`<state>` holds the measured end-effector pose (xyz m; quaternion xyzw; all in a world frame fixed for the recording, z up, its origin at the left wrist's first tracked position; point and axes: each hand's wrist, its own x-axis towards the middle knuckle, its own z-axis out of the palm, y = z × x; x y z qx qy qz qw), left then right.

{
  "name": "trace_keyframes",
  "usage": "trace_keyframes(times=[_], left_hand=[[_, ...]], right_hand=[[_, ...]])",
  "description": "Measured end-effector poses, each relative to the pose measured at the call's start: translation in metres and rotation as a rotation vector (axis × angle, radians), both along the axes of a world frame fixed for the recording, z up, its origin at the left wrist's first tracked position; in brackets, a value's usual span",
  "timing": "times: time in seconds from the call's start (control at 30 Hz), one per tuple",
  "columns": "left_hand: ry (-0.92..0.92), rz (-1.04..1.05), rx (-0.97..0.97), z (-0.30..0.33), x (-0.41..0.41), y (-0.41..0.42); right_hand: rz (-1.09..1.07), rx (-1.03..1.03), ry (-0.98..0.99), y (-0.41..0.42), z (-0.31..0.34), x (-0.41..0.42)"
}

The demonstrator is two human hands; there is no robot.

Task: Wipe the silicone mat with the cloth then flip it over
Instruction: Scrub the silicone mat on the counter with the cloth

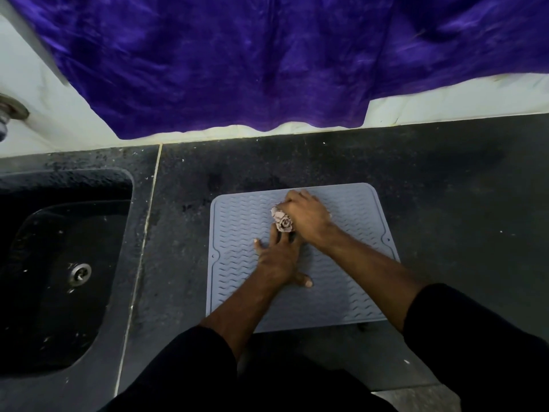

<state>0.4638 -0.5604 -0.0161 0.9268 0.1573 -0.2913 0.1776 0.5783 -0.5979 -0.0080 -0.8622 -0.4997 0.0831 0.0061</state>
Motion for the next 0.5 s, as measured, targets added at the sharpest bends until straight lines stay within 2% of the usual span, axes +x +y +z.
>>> trace_keyframes(times=[0.13,0.23,0.37,0.5], left_hand=[[-0.008,0.011,-0.004,0.002,0.0,0.0],[-0.016,0.016,-0.008,0.005,0.0,-0.001],[-0.004,0.002,0.0,0.005,0.0,0.0],[-0.001,0.003,0.011,0.004,0.0,-0.001]], right_hand=[[-0.137,-0.06,0.005,-0.021,0.001,0.017],[-0.251,0.001,0.013,-0.027,0.005,0.029],[-0.151,0.147,0.025,-0.002,0.012,0.025],[-0.004,0.014,-0.019,0.016,0.005,0.009]])
